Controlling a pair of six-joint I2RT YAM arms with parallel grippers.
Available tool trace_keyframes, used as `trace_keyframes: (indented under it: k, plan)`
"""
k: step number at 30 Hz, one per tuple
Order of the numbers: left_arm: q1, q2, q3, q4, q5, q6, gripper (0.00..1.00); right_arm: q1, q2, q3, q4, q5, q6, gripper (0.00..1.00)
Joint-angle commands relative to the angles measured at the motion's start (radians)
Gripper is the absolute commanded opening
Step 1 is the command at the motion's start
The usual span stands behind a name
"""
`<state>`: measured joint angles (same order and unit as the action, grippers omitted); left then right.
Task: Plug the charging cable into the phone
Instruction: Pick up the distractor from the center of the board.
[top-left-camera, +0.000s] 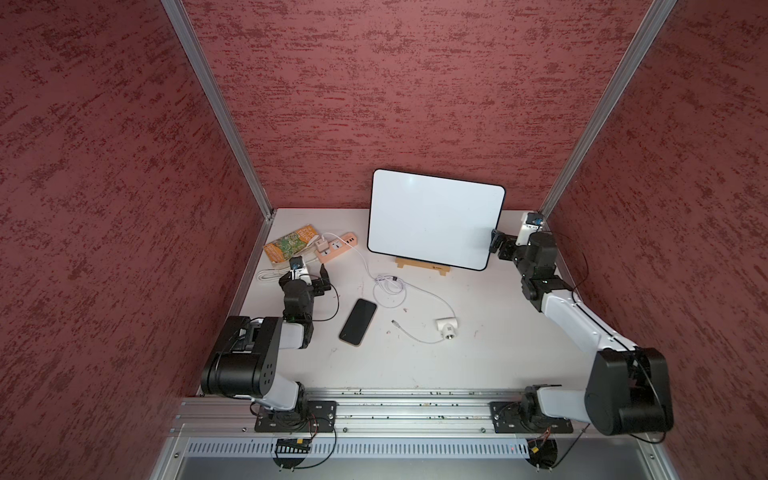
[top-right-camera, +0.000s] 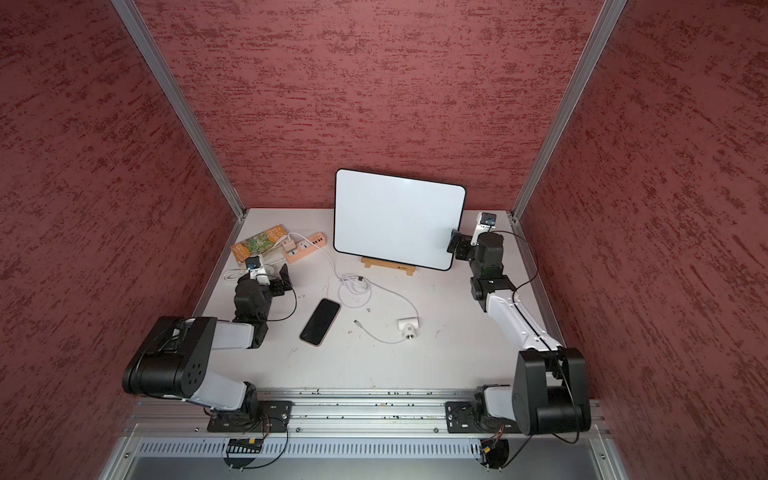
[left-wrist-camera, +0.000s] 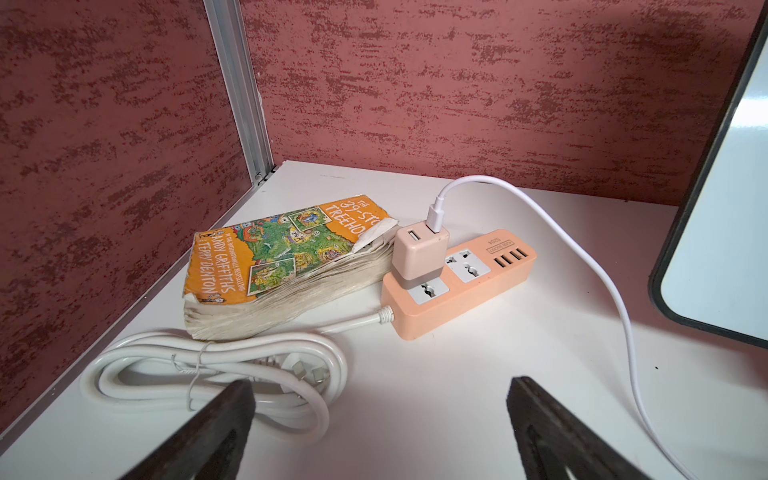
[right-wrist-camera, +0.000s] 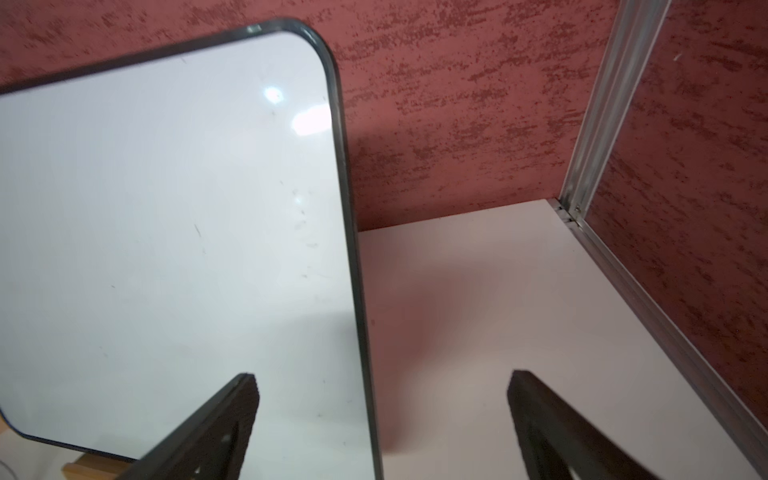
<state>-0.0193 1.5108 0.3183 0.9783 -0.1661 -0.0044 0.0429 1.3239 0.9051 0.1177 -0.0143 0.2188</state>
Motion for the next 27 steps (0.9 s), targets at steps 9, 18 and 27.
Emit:
trace_keyframes:
  k: [9,18,27]
  plan:
    - [-0.087,-0.26,0.268,-0.645,-0.04,-0.084,1.0,0.133,-0.015,0.142,-0.736,-0.137,0.101,0.99]
    - [-0.187,-0.379,0.486,-1.122,0.251,-0.296,1.0,0.399,0.033,0.182,-0.879,-0.039,0.164,0.99]
    - [-0.29,-0.357,0.485,-1.233,0.469,-0.526,1.0,0.593,0.077,0.114,-0.833,0.048,0.266,0.99]
